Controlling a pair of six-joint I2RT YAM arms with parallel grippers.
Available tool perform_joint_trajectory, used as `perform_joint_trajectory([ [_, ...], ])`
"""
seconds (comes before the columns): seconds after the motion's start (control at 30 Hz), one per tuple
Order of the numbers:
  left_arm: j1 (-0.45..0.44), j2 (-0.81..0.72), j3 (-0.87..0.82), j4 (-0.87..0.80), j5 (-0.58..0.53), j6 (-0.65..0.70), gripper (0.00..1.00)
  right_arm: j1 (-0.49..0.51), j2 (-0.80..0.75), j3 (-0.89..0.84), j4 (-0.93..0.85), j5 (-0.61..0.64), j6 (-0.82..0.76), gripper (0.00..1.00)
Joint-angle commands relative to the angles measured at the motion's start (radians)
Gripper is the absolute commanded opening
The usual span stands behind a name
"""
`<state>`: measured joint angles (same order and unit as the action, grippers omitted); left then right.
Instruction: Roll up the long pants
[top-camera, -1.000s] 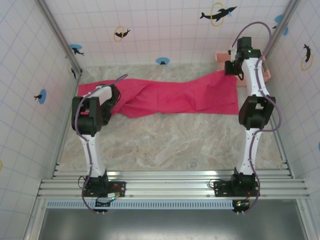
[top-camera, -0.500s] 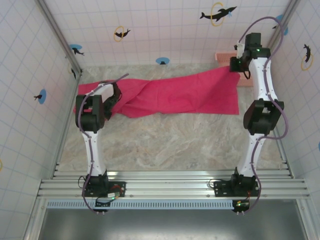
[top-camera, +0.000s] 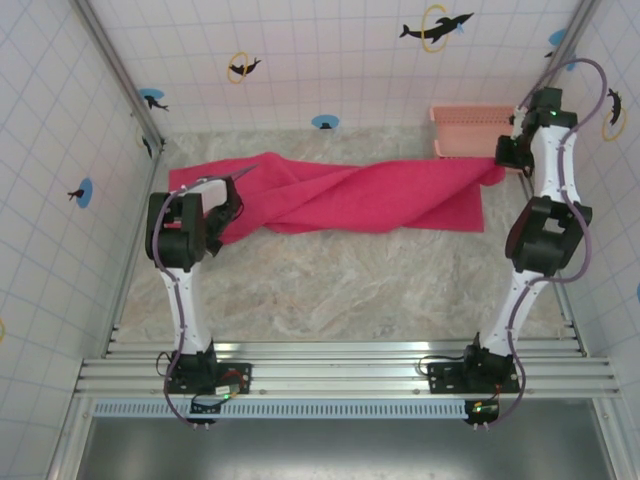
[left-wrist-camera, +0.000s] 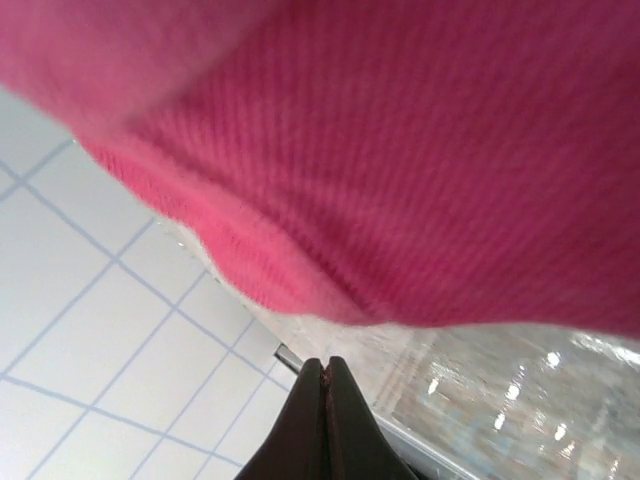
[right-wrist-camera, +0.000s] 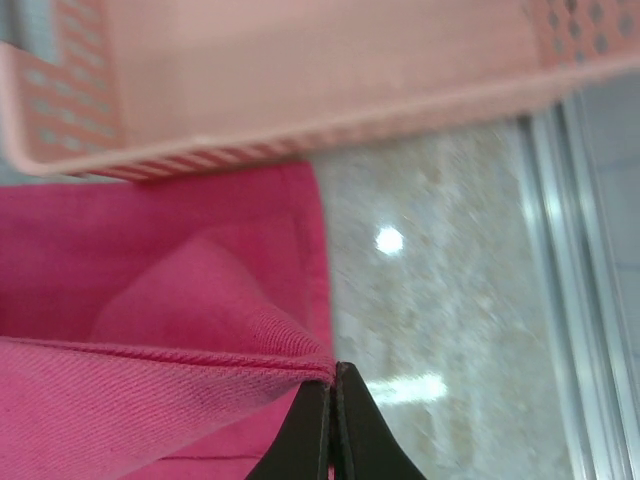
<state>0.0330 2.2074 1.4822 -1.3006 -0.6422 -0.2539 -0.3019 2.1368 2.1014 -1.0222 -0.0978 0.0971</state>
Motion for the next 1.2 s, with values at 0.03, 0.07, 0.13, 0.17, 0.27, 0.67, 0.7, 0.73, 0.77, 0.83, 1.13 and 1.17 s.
perform_joint_trajectory([
  [0.03, 0.002, -0.071, -0.053, 0.025, 0.121, 0.003, 0.0, -0.074, -0.04, -0.012, 0.007, 0.02, -0.002, 0.0],
  [0.07, 0.001, -0.076, -0.063, 0.03, 0.138, -0.012, 0.0, -0.082, -0.035, -0.005, 0.008, 0.005, 0.0, 0.01],
  [0.13, -0.003, -0.093, -0.087, 0.04, 0.144, -0.035, 0.0, -0.089, -0.025, 0.01, 0.008, -0.031, 0.018, 0.03],
  [0.17, -0.006, -0.107, -0.091, 0.049, 0.15, -0.035, 0.14, -0.087, -0.023, 0.011, 0.014, -0.048, 0.026, 0.03],
  [0.27, -0.041, -0.17, -0.103, 0.07, 0.099, 0.002, 0.57, -0.053, 0.0, 0.043, -0.015, -0.042, 0.022, 0.03],
  [0.67, -0.149, -0.134, -0.148, 0.194, 0.068, -0.036, 0.83, 0.004, 0.037, 0.117, -0.077, -0.059, -0.006, 0.03],
  [0.7, -0.15, -0.132, -0.157, 0.209, 0.066, -0.052, 0.82, 0.006, 0.033, 0.113, -0.074, -0.065, -0.008, 0.03],
  [0.73, -0.147, -0.131, -0.162, 0.223, 0.071, -0.067, 0.82, 0.009, 0.029, 0.109, -0.072, -0.064, -0.008, 0.03],
  [0.77, -0.15, -0.127, -0.165, 0.235, 0.089, -0.069, 0.81, 0.01, 0.025, 0.108, -0.07, -0.068, -0.01, 0.03],
  [0.83, -0.149, -0.122, -0.171, 0.267, 0.122, -0.101, 0.79, 0.013, 0.017, 0.104, -0.065, -0.074, -0.01, 0.03],
  [1.13, -0.14, -0.292, -0.268, 0.41, 0.252, 0.002, 0.78, 0.028, 0.009, 0.098, -0.058, -0.08, -0.013, 0.03],
  [1.17, -0.14, -0.321, -0.276, 0.444, 0.301, 0.029, 0.79, 0.029, 0.01, 0.097, -0.057, -0.081, -0.013, 0.03],
])
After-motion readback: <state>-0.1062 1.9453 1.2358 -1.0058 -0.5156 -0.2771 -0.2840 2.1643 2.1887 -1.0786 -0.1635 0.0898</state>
